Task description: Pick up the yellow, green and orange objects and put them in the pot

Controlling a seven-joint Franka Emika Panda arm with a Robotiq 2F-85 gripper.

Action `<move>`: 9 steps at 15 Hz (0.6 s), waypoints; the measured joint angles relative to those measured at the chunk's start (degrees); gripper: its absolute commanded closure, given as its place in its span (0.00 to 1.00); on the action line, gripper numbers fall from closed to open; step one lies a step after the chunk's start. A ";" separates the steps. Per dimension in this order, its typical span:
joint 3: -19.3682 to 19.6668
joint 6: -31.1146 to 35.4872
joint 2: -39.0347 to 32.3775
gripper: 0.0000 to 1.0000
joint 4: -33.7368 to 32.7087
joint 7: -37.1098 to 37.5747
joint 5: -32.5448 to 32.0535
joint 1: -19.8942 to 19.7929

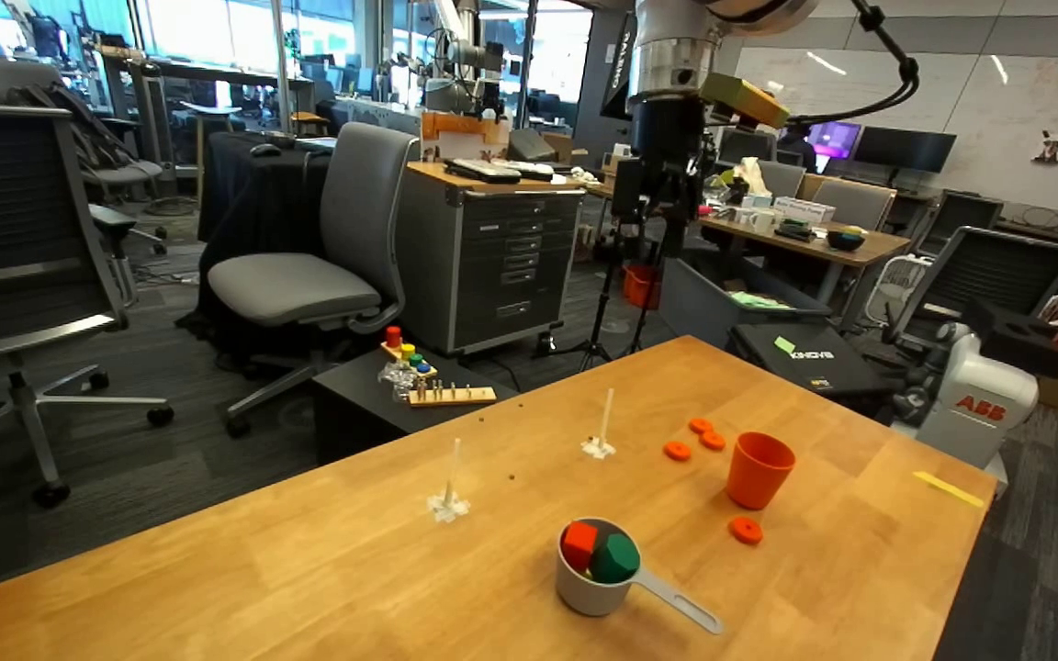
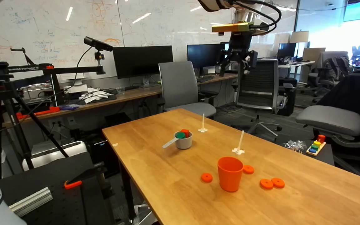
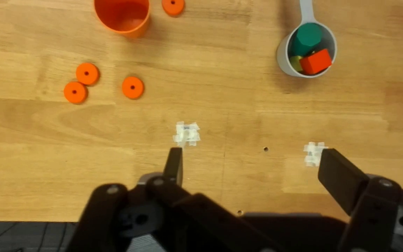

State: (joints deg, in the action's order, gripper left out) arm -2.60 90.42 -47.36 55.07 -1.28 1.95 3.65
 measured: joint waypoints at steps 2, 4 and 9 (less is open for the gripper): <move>-1.10 2.24 1.85 0.00 3.81 -1.32 1.57 -0.05; -1.90 4.05 3.57 0.00 7.53 -2.30 2.35 -0.04; -2.40 6.35 6.90 0.00 13.96 -2.86 2.74 0.08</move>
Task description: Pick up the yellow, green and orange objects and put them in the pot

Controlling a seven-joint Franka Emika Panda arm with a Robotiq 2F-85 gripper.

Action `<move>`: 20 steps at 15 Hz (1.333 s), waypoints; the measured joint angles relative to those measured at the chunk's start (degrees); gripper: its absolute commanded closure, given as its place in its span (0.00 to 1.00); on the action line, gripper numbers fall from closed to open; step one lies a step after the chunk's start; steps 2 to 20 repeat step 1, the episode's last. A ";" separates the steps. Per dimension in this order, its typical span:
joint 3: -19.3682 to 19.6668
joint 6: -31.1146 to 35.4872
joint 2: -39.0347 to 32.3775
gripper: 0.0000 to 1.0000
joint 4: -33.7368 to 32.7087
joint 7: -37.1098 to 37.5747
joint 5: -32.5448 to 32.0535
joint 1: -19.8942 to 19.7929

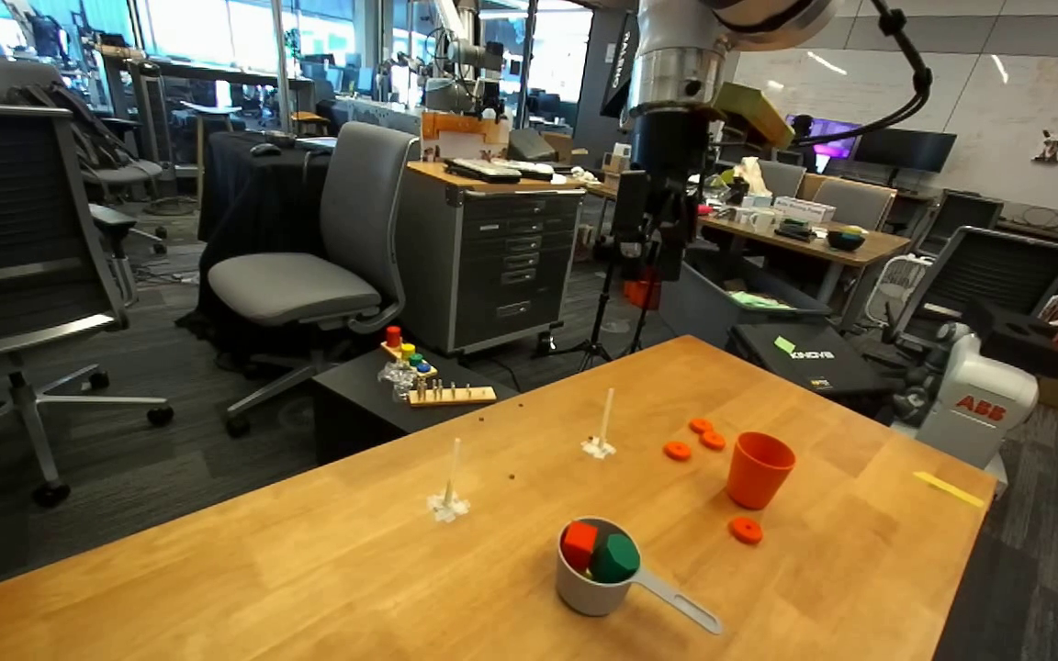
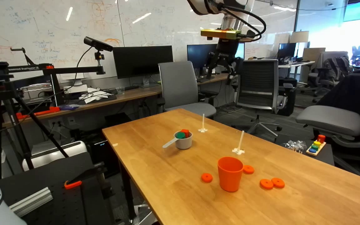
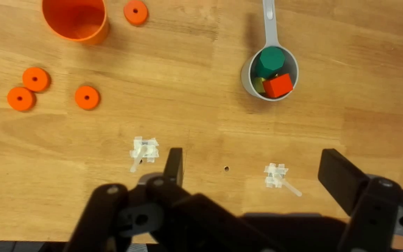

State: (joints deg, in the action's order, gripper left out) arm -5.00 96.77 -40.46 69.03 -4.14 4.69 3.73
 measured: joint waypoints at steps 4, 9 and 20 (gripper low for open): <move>0.00 0.18 0.30 0.00 0.46 -0.02 0.00 -0.01; 0.00 0.18 0.30 0.00 0.46 -0.02 0.00 -0.01; 0.00 0.18 0.30 0.00 0.46 -0.02 0.00 -0.01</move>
